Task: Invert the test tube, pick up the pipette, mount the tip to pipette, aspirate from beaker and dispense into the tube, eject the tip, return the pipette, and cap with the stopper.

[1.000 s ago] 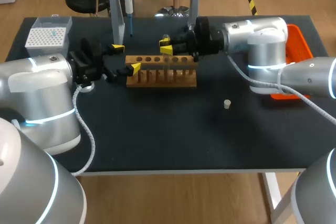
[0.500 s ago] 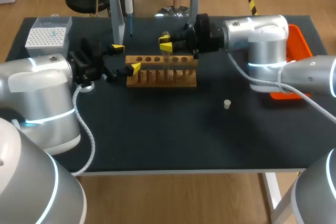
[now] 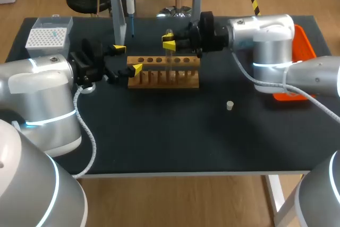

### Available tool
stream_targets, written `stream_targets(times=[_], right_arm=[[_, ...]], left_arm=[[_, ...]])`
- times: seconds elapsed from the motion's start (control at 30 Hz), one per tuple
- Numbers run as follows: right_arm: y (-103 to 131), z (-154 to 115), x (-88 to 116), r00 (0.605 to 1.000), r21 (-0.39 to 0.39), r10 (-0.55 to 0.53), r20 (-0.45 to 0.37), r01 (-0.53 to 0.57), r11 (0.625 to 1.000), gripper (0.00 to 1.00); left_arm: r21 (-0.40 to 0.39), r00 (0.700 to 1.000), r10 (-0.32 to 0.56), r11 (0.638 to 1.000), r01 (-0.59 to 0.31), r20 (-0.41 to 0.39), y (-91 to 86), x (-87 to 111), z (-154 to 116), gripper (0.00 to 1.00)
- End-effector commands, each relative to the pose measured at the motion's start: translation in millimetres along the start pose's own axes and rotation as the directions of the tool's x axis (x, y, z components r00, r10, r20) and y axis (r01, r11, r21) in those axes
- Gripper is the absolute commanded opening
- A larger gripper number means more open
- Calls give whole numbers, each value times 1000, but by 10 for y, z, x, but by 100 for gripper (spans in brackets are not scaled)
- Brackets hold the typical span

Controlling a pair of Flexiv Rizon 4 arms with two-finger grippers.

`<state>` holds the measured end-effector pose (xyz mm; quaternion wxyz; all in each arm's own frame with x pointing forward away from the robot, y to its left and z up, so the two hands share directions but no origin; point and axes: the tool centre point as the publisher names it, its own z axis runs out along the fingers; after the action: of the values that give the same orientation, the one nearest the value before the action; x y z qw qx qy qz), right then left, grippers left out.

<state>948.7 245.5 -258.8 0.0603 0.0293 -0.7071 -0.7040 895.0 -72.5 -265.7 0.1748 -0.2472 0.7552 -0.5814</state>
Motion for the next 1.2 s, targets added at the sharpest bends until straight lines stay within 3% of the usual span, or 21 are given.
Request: stream_targets(times=[0.03,1.2], right_arm=[[48,-18,41,1000,8,0,8,0,1000,0],[355,4,149,997,25,-71,21,71,997,0]], left_arm=[[1,1000,1,1000,-1,3,8,5,14,100],[1,1000,1,1000,-1,3,8,5,14,100]])
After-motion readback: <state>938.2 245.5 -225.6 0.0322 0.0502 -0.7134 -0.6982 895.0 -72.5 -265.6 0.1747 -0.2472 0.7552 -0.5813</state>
